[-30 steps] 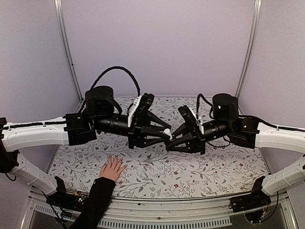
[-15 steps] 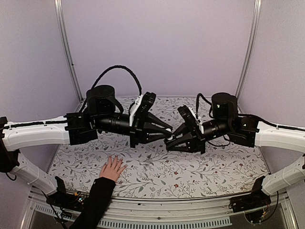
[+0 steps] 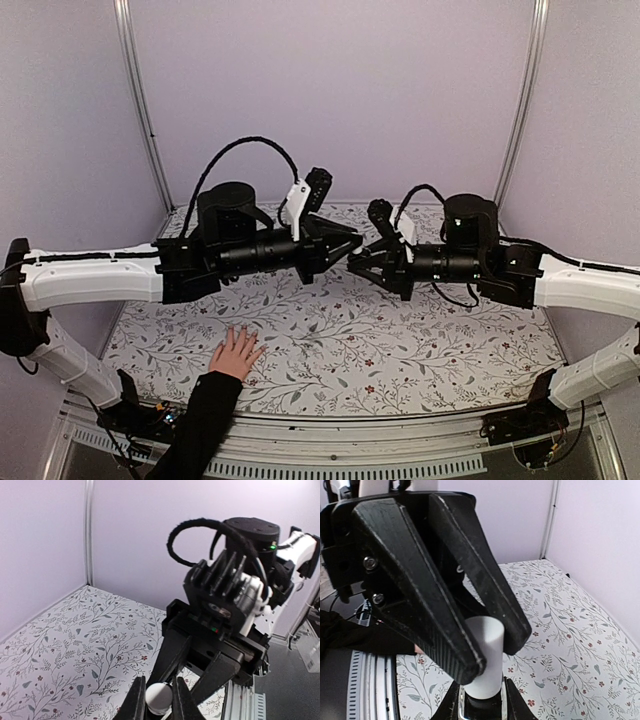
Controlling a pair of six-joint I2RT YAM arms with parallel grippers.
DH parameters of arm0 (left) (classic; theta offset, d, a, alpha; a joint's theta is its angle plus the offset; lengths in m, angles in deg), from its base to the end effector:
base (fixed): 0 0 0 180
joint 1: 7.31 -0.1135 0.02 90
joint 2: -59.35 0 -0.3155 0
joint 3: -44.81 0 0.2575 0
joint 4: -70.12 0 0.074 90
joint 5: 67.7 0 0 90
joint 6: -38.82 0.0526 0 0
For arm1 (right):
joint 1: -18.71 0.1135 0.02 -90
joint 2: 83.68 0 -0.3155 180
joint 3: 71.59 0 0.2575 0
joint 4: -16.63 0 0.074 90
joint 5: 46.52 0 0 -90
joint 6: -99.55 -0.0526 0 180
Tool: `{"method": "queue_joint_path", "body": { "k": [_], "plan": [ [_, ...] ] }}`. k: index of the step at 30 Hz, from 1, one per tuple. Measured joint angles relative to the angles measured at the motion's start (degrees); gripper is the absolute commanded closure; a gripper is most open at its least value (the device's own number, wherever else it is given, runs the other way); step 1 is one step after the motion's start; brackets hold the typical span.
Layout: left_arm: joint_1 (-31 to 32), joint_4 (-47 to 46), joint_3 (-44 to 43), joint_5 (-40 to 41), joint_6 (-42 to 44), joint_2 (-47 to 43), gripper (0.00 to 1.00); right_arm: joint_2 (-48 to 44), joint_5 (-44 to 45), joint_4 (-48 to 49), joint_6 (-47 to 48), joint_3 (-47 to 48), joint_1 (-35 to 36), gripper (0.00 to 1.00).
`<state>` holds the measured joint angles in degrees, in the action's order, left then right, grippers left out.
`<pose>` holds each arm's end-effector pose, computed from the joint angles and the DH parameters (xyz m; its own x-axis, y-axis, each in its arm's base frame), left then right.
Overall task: Paint the nails
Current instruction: Unscrew the nail polish bottle.
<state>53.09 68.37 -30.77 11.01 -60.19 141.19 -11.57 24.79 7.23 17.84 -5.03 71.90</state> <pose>0.1671 -0.3150 0.3879 -0.1870 0.0182 -0.9822 0.9313 0.3215 -0.1713 0.1657 0.2495 0.3569 -0.0169 -0.2505 -0.9680 -0.9563 0.2866 -0.0575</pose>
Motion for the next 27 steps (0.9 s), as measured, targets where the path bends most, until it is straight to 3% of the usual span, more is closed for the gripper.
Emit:
{"method": "queue_joint_path", "body": {
  "k": [11, 16, 21, 24, 27],
  "plan": [
    [0.1, -0.3, -2.6, 12.5, -6.8, 5.7, 1.00, 3.9, 13.5, 1.9, -0.9, 0.0, 0.0, 1.00],
    [0.0, -0.2, -2.7, 12.9, -7.7, 5.8, 0.85, 4.2, 14.2, 2.3, -1.0, 0.0, 0.0, 1.00],
    [-1.2, 1.2, -2.7, 8.9, -7.6, 4.5, 0.48, 4.0, 13.7, 2.9, -1.0, 0.0, 0.0, 1.00],
    [-1.8, 2.6, -2.4, 4.7, -6.8, 2.3, 0.40, 2.9, 13.0, 3.5, -0.9, -0.4, 0.0, 1.00],
    [-2.9, 2.8, -1.3, 0.2, -5.6, -0.8, 0.39, 0.9, 10.8, 3.9, -0.5, -1.5, 0.0, 1.00]
  ]
}}
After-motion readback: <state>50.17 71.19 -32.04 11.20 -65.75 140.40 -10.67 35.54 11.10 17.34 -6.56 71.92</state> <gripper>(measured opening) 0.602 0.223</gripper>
